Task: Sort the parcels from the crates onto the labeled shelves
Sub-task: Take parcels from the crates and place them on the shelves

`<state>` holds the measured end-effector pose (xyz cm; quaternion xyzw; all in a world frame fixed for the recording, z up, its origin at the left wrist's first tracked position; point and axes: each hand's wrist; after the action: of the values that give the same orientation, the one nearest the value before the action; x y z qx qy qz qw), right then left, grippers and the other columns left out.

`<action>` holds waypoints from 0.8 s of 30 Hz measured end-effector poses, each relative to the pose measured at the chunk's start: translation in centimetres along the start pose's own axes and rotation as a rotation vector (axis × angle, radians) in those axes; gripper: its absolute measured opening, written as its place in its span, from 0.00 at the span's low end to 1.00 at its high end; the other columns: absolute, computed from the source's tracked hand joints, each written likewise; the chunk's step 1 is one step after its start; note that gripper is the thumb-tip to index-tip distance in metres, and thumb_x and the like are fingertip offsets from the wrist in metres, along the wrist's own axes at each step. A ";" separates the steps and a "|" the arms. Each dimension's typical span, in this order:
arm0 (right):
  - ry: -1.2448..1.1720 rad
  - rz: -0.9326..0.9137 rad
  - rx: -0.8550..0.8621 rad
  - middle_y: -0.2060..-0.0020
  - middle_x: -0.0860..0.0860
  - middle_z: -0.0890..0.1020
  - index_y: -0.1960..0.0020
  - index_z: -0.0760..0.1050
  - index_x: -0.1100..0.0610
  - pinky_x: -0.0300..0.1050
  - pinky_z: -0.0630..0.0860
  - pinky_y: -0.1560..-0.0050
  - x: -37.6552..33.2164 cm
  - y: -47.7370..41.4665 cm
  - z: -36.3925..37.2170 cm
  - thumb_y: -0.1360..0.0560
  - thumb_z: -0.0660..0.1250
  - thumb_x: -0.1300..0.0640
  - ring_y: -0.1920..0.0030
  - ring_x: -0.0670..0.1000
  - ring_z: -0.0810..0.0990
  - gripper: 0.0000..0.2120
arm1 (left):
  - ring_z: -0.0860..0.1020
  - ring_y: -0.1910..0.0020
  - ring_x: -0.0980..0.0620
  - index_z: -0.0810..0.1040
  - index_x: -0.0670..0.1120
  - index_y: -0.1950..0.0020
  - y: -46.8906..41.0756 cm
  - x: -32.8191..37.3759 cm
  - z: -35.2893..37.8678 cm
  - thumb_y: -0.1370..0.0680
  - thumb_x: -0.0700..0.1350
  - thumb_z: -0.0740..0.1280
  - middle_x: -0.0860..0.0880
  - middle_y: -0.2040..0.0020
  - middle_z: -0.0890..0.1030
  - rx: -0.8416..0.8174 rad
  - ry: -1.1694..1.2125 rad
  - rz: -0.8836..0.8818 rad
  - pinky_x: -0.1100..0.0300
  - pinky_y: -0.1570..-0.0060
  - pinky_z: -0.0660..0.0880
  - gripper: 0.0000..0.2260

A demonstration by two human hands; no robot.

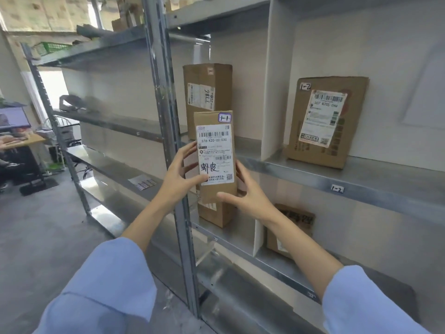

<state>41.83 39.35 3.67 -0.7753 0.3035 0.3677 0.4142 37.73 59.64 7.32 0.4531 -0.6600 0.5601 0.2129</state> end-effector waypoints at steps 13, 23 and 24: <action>-0.057 0.054 0.331 0.30 0.48 0.71 0.30 0.54 0.47 0.41 0.69 0.30 -1.5 -8.6 1.6 0.25 0.72 0.55 0.31 0.40 0.70 0.33 | 0.68 0.30 0.63 0.63 0.51 0.26 -10.1 -2.9 -4.0 0.26 0.37 0.74 0.58 0.29 0.70 -0.179 0.057 0.271 0.68 0.35 0.68 0.33; 0.078 0.032 0.593 0.30 0.39 0.66 0.22 0.48 0.50 0.18 0.63 0.44 -2.9 -12.0 2.6 0.21 0.69 0.55 0.39 0.22 0.65 0.37 | 0.69 0.29 0.58 0.64 0.50 0.24 -16.5 -4.2 -3.8 0.26 0.40 0.74 0.55 0.29 0.71 -0.309 0.158 0.336 0.55 0.29 0.67 0.33; 0.089 0.038 0.617 0.28 0.40 0.65 0.22 0.48 0.49 0.20 0.63 0.42 -2.9 -12.3 2.6 0.21 0.69 0.54 0.37 0.25 0.65 0.38 | 0.69 0.29 0.58 0.64 0.51 0.24 -17.0 -4.4 -3.8 0.26 0.41 0.74 0.55 0.28 0.71 -0.324 0.155 0.321 0.55 0.29 0.66 0.33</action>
<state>48.90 47.91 10.19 -0.6226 0.4330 0.2315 0.6093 53.29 65.46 14.24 0.2578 -0.7865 0.5068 0.2409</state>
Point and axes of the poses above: each hand's wrist, its own y-axis away from the middle knuckle, its own z-axis out of the palm, x = y × z
